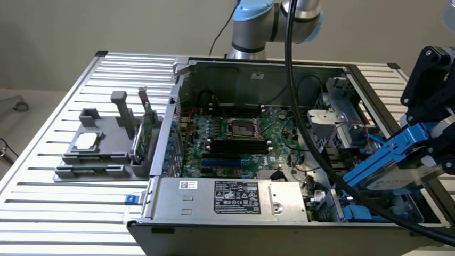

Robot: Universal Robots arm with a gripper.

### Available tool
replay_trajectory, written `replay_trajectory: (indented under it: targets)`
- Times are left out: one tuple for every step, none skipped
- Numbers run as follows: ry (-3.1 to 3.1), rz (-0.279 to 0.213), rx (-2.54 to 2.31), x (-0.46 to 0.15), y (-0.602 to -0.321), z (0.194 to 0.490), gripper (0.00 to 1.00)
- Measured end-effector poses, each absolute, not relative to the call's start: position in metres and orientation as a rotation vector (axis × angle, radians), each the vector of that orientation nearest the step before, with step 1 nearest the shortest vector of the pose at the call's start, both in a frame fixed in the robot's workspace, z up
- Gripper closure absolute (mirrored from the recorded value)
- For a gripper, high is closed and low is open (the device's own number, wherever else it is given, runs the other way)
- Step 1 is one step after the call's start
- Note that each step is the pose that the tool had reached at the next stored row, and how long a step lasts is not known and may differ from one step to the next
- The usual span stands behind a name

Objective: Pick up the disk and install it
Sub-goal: 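Pick up the disk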

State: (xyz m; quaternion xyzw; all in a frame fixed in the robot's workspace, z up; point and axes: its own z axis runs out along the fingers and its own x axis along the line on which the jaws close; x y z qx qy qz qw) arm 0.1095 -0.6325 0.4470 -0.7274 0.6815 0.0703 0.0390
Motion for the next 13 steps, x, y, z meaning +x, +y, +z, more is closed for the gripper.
replay_trajectory:
  targets:
    - [2.09,0.215,-2.23,0.1095,-0.6326,0.4469,0.67]
    - [2.091,0.213,-2.229,0.1095,-0.6326,0.4467,0.67]
    - [2.094,0.21,-2.23,0.1096,-0.6326,0.4467,0.67]
    - [2.098,0.203,-2.233,0.1096,-0.6324,0.4468,0.67]
    - [2.102,0.195,-2.236,0.1096,-0.632,0.4468,0.67]
    - [2.107,0.185,-2.24,0.1096,-0.6315,0.4468,0.67]
    - [2.111,0.174,-2.244,0.1095,-0.631,0.4468,0.67]
    - [2.115,0.165,-2.248,0.1096,-0.6304,0.4468,0.67]
    - [2.119,0.158,-2.252,0.1096,-0.6297,0.4469,0.67]
    - [2.121,0.152,-2.254,0.1095,-0.6287,0.4468,0.67]
    - [2.123,0.15,-2.255,0.1094,-0.6276,0.4468,0.67]
    - [2.124,0.147,-2.257,0.1093,-0.6262,0.4468,0.67]
    - [2.125,0.145,-2.258,0.1091,-0.6245,0.4468,0.67]
